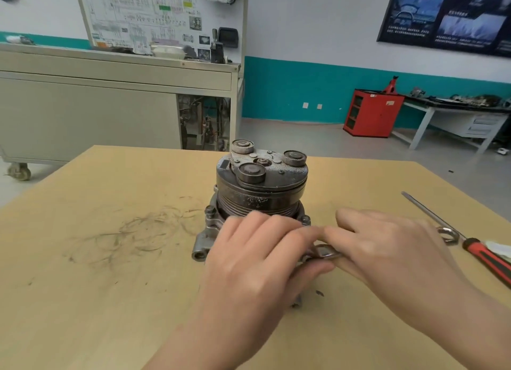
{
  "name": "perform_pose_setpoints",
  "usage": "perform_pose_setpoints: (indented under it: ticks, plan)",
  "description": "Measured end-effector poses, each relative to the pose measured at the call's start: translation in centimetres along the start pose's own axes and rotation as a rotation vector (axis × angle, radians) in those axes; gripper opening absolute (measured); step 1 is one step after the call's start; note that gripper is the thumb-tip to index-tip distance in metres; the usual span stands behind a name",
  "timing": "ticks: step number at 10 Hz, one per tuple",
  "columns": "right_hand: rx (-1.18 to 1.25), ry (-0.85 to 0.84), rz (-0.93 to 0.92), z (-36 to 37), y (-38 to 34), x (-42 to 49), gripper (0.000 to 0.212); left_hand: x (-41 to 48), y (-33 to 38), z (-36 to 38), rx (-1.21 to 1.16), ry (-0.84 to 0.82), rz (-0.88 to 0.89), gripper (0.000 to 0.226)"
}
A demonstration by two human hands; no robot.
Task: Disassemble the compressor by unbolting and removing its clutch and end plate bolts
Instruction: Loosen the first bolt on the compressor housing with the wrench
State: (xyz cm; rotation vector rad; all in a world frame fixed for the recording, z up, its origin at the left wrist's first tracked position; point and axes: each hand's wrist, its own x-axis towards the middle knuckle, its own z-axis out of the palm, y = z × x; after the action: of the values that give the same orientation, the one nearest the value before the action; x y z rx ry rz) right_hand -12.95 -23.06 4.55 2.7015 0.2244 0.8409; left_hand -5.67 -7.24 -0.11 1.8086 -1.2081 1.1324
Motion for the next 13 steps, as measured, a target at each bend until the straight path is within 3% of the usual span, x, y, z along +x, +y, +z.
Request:
perform_pose_setpoints:
  ticks: [1, 2, 3, 4, 5, 6, 7, 8, 9, 10, 11, 13]
  plan:
    - [-0.006, 0.113, -0.04, -0.2, -0.2, 0.8, 0.034, 0.7, -1.0, -0.1, 0.065, -0.034, 0.055, 0.035]
    - [0.138, 0.392, 0.016, 0.0, -0.4, -0.7, 0.029, 0.7, -2.2, -0.1, 0.066, 0.041, 0.09, 0.03]
    - [1.129, 0.363, 0.572, 0.3, -3.0, -3.2, 0.05, 0.4, -2.3, -0.3, -0.006, 0.11, 0.114, 0.017]
    - [2.151, -0.052, 0.961, 2.3, -3.6, -3.6, 0.093, 0.0, -1.9, -0.8, -0.051, 0.111, 0.193, 0.016]
    - [2.367, -0.12, 0.812, 2.9, -1.8, -2.1, 0.081, -0.8, -1.6, -1.0, -0.018, 0.005, 0.371, 0.013]
    - [2.377, -0.112, 0.652, 2.4, -0.6, -1.6, 0.045, -1.2, -1.8, -1.2, 0.057, 0.008, 0.441, 0.014]
    - [2.207, 0.025, 0.516, 1.9, 0.5, -2.4, 0.033, -1.2, -3.5, -1.8, 0.098, 0.072, 0.286, 0.035]
    - [1.898, 0.251, 0.553, 1.2, 1.1, -2.6, 0.04, -2.2, -4.6, -2.2, 0.063, 0.029, -0.113, 0.071]
    - [1.627, 0.352, 0.618, 0.8, 0.3, -2.4, 0.03, -3.3, -4.7, -1.7, 0.016, -0.198, -0.52, 0.11]
    - [1.674, 0.389, 0.678, 1.0, -0.6, -2.6, 0.022, -3.9, -5.2, -1.2, -0.078, -0.296, -0.669, 0.118]
    - [1.681, 0.398, 0.715, 1.0, -1.2, -2.3, 0.034, -3.9, -6.0, -0.8, -0.117, -0.3, -0.67, 0.111]
    - [1.724, 0.287, 0.695, 0.9, -0.5, -1.6, 0.032, -3.2, -6.6, 1.4, -0.038, -0.211, -0.576, 0.104]
